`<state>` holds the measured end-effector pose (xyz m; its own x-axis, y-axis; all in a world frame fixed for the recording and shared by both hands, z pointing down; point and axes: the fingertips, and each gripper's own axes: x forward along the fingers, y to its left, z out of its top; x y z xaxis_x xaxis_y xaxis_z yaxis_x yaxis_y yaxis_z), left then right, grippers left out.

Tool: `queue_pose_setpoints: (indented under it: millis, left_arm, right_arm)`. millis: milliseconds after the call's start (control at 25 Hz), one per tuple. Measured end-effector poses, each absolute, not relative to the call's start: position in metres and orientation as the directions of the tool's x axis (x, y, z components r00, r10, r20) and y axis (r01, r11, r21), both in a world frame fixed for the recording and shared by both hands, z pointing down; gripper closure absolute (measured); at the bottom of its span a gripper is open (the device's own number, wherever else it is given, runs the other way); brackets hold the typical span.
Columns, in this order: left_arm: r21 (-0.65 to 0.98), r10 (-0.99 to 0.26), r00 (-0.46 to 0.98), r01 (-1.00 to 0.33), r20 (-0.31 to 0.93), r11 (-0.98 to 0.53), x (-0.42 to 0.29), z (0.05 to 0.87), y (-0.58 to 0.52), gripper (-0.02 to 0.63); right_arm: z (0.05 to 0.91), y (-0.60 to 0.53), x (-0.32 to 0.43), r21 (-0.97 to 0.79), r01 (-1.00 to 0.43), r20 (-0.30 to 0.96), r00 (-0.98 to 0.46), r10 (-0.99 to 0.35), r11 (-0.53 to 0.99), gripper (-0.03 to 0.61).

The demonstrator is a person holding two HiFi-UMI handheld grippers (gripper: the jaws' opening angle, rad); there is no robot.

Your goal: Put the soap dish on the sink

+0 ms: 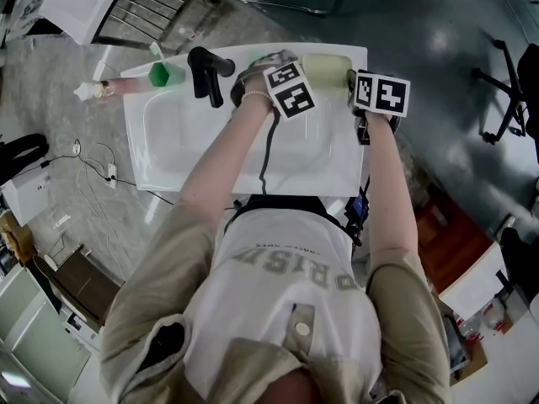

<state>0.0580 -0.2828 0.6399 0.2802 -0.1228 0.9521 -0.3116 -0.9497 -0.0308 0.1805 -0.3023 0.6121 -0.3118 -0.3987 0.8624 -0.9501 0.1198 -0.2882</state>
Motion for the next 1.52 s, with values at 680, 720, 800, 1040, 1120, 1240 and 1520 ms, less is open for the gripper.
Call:
queue_pose_setpoints:
  millis: [680, 720, 800, 1040, 1120, 1240, 1520]
  left_arm:
    - [0.073, -0.383, 0.601, -0.595, 0.702, -0.8, 0.059, 0.515, -0.274, 0.328]
    - [0.069, -0.405, 0.614, -0.602, 0.677, -0.796, 0.058, 0.504, -0.272, 0.336]
    - [0.066, -0.449, 0.637, -0.617, 0.627, -0.784, 0.054, 0.482, -0.265, 0.354]
    - [0.019, -0.644, 0.629, -0.722, 0.436, -0.692, 0.033, 0.418, -0.249, 0.51]
    - [0.009, -0.686, 0.612, -0.748, 0.394, -0.663, 0.026, 0.403, -0.241, 0.537]
    - [0.024, -0.724, 0.604, -0.773, 0.333, -0.634, 0.02, 0.38, -0.233, 0.582]
    - [0.051, -0.784, 0.581, -0.809, 0.216, -0.586, 0.007, 0.342, -0.223, 0.606]
  right_arm:
    - [0.492, -0.285, 0.189, -0.301, -0.926, 0.512, -0.359, -0.781, 0.228, 0.414]
    - [0.48, -0.28, 0.187, -0.292, -0.922, 0.476, -0.37, -0.797, 0.254, 0.415]
    - [0.456, -0.269, 0.182, -0.253, -0.917, 0.418, -0.391, -0.82, 0.309, 0.416]
    - [0.385, -0.231, 0.185, -0.154, -0.916, 0.279, -0.399, -0.873, 0.37, 0.464]
    - [0.364, -0.219, 0.191, -0.137, -0.924, 0.224, -0.381, -0.897, 0.358, 0.496]
    - [0.341, -0.209, 0.196, -0.103, -0.936, 0.164, -0.35, -0.922, 0.336, 0.534]
    - [0.303, -0.199, 0.19, -0.008, -0.945, 0.058, -0.326, -0.944, 0.326, 0.572]
